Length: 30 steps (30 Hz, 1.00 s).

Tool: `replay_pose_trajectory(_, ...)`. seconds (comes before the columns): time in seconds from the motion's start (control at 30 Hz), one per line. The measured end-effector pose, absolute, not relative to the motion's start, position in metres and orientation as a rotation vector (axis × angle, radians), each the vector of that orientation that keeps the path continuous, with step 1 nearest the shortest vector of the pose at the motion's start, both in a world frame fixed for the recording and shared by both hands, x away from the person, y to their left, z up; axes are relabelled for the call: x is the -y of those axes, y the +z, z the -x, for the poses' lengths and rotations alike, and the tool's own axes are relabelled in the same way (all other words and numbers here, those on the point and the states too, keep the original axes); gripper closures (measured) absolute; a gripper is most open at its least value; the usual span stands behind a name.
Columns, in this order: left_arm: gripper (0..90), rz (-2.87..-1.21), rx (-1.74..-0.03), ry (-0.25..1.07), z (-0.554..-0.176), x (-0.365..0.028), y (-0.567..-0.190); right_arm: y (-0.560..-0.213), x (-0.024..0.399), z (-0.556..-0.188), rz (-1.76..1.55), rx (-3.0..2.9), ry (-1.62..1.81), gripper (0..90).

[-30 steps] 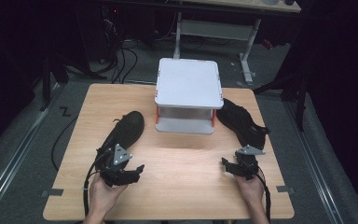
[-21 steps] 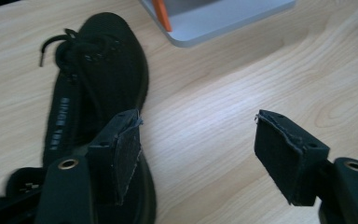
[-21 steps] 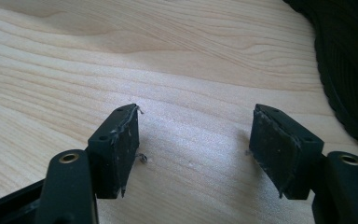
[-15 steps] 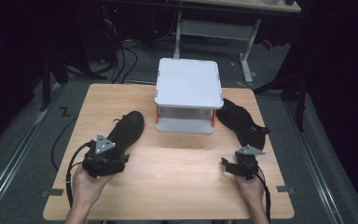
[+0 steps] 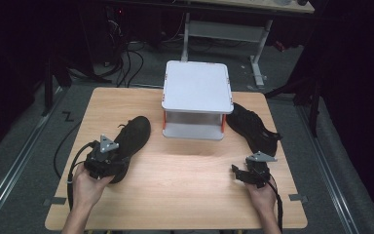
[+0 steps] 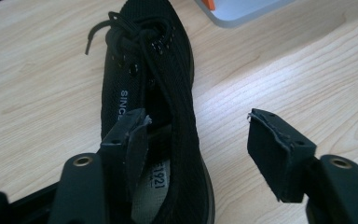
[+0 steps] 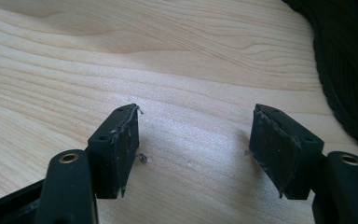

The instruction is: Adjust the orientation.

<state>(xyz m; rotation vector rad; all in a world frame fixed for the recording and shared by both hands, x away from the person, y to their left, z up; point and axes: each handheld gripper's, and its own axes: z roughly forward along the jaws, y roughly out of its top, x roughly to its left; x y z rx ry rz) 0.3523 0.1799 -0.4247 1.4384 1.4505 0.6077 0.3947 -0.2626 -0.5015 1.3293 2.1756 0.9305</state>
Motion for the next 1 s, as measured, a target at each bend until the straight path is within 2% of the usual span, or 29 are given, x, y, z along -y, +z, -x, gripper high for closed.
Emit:
replay_pose_trajectory(0.47,48.0,-1.517,-1.446,0.632,-0.369,-0.176,-0.440,-0.502,0.262,-0.395,-1.328,-2.176,0.930,32.9)
replay_pose_trajectory(0.73,65.5,-1.545,-1.463,0.633,-0.380,-0.173,-0.450,-0.502,0.262,-0.395,-1.328,-2.177,0.929,32.9)
replay_pose_trajectory(0.9,67.1,-1.597,-1.493,0.621,-0.390,-0.168,-0.468,-0.502,0.262,-0.395,-1.328,-2.177,0.929,32.9)
replay_pose_trajectory(1.0,69.3,-1.568,-1.505,0.591,-0.392,-0.169,-0.472,-0.502,0.262,-0.395,-1.327,-2.177,0.931,32.9)
